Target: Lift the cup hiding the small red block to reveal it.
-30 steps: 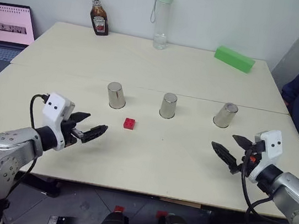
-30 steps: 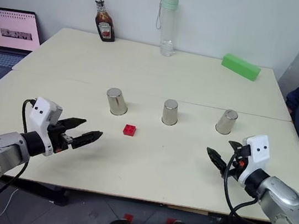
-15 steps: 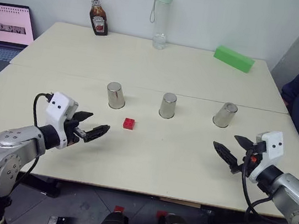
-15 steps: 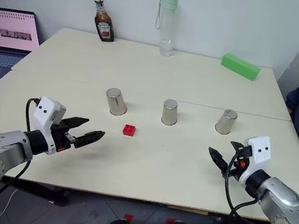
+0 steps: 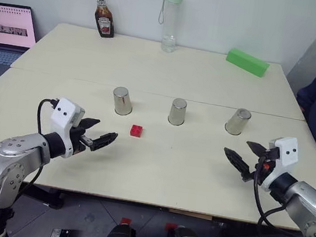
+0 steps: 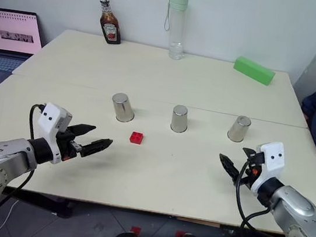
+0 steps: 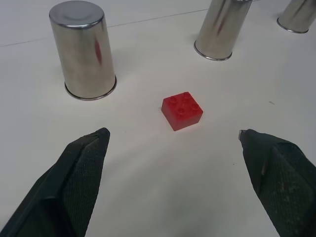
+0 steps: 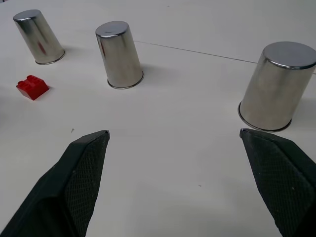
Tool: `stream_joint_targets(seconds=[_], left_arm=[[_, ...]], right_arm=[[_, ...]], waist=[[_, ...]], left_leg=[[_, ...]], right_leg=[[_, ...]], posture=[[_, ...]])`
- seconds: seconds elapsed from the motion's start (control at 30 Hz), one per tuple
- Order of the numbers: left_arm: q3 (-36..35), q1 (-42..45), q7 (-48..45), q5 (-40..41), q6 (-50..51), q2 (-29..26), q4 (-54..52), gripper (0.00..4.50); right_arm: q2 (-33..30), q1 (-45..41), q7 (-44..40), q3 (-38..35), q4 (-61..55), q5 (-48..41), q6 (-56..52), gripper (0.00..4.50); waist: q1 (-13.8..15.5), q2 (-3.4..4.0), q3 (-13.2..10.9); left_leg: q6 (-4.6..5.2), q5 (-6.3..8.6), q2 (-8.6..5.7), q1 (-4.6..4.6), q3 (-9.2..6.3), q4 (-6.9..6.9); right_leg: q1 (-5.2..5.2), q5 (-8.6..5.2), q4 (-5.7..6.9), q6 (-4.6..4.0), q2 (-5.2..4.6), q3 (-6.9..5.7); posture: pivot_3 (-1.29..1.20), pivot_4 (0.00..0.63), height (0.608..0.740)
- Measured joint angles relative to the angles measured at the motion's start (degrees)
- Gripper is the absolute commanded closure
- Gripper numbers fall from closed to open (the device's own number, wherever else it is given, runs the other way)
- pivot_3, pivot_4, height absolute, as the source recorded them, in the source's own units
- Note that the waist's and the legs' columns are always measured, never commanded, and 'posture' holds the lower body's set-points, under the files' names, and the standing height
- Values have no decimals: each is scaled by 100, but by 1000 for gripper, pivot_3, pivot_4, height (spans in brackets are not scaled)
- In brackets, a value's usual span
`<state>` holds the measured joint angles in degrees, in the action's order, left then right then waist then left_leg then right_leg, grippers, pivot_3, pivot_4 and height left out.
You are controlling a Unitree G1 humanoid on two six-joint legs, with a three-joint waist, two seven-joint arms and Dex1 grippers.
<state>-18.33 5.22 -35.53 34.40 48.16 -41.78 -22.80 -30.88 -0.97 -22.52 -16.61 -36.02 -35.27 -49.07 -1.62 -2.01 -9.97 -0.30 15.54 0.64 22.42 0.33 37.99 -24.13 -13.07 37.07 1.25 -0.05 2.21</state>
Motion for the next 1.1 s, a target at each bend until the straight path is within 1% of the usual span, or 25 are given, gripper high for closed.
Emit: stream_joint_targets(seconds=[0.3,1.1], left_arm=[[0,-131,-85,19,2,-75,-1,39],[1,4,-43,-4,-35,-77,78,39]], right_arm=[[-6,80,-1,-9,-8,-66,-2,0],[-3,51,56,19,-2,-130,19,0]], waist=[[0,0,0],[0,0,0]], left_leg=[[0,0,0,-1,0,0],[0,0,0,-1,1,2]], right_leg=[[0,0,1,0,0,0],[1,1,3,1,0,1]], posture=[[0,150,740],[0,150,740]])
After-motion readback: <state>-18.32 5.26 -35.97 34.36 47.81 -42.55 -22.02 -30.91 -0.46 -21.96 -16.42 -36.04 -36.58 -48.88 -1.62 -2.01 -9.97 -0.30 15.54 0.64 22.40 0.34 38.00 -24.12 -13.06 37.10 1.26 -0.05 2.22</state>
